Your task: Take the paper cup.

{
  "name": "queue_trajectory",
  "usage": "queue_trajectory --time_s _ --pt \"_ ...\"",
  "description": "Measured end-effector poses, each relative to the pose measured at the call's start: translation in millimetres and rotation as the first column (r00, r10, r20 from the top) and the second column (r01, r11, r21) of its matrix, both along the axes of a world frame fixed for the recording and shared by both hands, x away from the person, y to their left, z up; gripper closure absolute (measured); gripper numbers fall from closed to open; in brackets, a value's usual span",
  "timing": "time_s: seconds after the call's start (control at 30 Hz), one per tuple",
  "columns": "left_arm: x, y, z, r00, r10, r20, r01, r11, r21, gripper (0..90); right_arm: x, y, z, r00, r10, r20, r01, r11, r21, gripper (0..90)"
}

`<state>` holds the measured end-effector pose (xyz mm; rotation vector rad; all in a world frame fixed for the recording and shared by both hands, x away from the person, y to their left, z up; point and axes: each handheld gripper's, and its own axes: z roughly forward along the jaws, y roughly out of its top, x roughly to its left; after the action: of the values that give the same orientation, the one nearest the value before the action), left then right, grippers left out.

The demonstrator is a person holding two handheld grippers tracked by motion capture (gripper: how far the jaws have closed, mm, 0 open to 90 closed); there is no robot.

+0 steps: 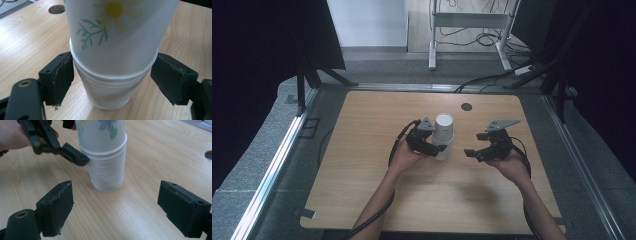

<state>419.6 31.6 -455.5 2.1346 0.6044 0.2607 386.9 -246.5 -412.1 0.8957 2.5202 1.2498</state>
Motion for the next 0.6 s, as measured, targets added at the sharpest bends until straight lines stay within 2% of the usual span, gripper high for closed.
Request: queue_trajectory --time_s 0.43,0.53,0.6 --pt "0.5 0.7 -0.7 1.0 -0.006 -0.002 0.006 1.0 0.003 20.6 17.4 20.2 17.0 0.9994 0.035 0.006 -0.035 0.9993 -0.009 13.1" --pt "1.1 1.6 -0.7 0.9999 -0.009 -0.01 0.009 0.9999 -0.006 19.8 18.9 23.3 18.8 0.9992 0.039 0.008 -0.039 0.9992 -0.014 13.1" --pt "2.0 3.2 -0.6 0.9997 -0.012 -0.022 0.011 0.9992 -0.039 19.5 20.8 27.4 21.4 0.9989 0.046 0.011 -0.046 0.9988 -0.017 13.2"
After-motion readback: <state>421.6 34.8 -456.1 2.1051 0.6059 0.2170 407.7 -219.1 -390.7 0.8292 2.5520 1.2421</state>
